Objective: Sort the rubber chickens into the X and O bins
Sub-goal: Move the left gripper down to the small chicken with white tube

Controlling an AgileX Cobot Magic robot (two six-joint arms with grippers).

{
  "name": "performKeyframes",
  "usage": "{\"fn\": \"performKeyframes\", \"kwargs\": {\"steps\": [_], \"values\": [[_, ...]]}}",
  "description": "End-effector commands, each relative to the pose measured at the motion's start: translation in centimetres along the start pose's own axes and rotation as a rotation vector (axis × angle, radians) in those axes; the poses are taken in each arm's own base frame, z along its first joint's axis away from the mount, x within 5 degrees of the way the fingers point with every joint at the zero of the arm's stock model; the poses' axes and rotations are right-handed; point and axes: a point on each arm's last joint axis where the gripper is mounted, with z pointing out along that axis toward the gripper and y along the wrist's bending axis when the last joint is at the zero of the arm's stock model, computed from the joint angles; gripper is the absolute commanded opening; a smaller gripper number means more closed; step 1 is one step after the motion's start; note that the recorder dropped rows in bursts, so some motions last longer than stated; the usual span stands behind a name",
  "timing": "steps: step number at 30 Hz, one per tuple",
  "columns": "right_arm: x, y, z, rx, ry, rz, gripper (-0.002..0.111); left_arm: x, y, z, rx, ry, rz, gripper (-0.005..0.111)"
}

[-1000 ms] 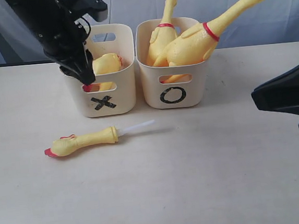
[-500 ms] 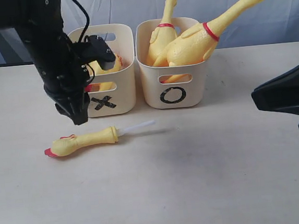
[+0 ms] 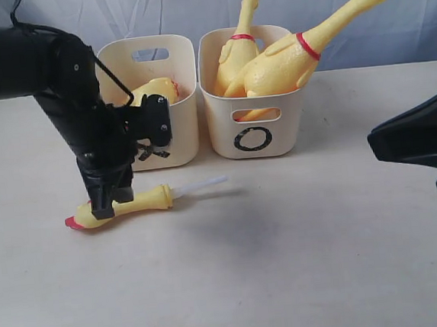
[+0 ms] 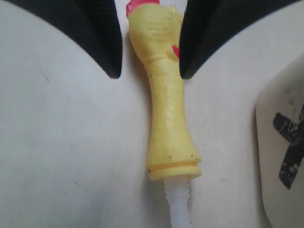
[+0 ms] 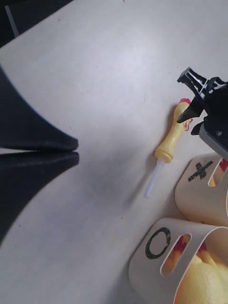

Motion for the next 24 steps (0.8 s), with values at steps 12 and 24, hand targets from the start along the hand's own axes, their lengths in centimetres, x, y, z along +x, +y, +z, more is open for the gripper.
{"fn": "performKeyframes", "kwargs": {"steps": [12, 24], "values": [[0.0, 0.1, -0.1, -0.003, -0.011, 0.001, 0.0, -0.3, -0.4, 2.4, -0.12, -0.087, 0.045, 0.063], [0.0, 0.2, -0.1, -0.016, -0.014, 0.011, 0.0, -0.2, -0.5, 6.6, -0.061, -0.052, 0.041, 0.058]]}}
